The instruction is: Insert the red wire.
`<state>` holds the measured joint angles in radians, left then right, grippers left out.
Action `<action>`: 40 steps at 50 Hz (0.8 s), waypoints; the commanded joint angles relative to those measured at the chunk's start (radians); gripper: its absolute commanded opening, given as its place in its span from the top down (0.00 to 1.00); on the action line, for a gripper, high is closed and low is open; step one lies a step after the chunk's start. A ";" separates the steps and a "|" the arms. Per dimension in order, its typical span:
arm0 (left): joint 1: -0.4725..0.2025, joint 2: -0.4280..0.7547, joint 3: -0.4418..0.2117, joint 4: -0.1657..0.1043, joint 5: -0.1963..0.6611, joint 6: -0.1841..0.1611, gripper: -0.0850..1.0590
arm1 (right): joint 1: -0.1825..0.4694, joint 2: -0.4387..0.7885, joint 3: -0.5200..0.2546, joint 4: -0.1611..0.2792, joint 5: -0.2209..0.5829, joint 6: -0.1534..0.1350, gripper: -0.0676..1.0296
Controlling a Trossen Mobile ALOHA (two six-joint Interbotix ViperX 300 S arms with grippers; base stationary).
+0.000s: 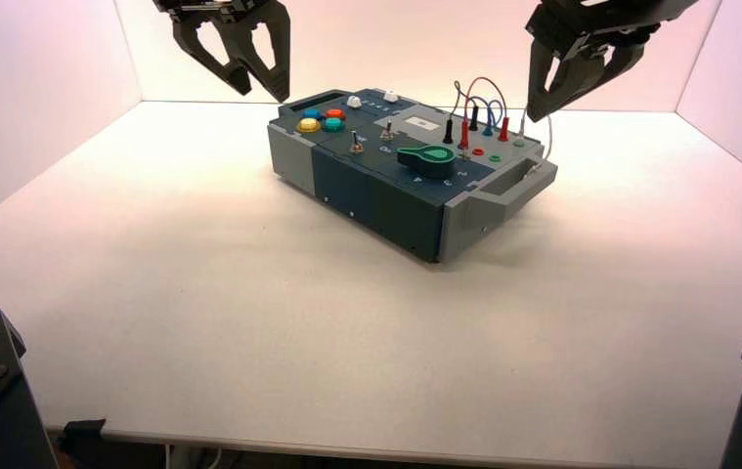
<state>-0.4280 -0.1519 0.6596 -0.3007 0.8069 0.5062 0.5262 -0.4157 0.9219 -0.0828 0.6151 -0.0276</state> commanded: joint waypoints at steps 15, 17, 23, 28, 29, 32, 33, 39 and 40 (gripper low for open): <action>0.005 -0.029 -0.031 0.002 -0.002 -0.002 0.15 | 0.005 -0.005 -0.015 0.006 -0.005 0.003 0.62; 0.005 -0.029 -0.031 0.002 -0.002 -0.002 0.15 | 0.006 -0.005 -0.014 0.008 -0.008 0.003 0.62; 0.005 -0.029 -0.031 0.002 -0.002 -0.002 0.15 | 0.015 0.003 -0.015 0.020 -0.028 0.003 0.62; 0.005 -0.028 -0.031 0.002 -0.002 -0.002 0.15 | 0.015 0.025 -0.021 0.032 -0.049 0.003 0.62; 0.005 -0.028 -0.031 0.002 -0.002 -0.002 0.15 | 0.015 0.034 -0.026 0.032 -0.051 0.003 0.62; 0.005 -0.026 -0.032 0.002 -0.002 -0.002 0.15 | 0.015 0.055 -0.041 0.034 -0.051 0.003 0.61; 0.005 -0.026 -0.031 0.002 -0.002 -0.002 0.15 | 0.015 0.066 -0.048 0.034 -0.051 0.003 0.60; 0.005 -0.023 -0.031 0.000 -0.002 -0.002 0.15 | 0.015 0.130 -0.098 0.035 -0.051 0.000 0.57; 0.005 -0.023 -0.032 0.002 -0.002 -0.002 0.15 | 0.015 0.135 -0.103 0.035 -0.051 0.000 0.57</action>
<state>-0.4280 -0.1519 0.6596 -0.3007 0.8084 0.5062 0.5338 -0.3083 0.8774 -0.0491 0.5737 -0.0276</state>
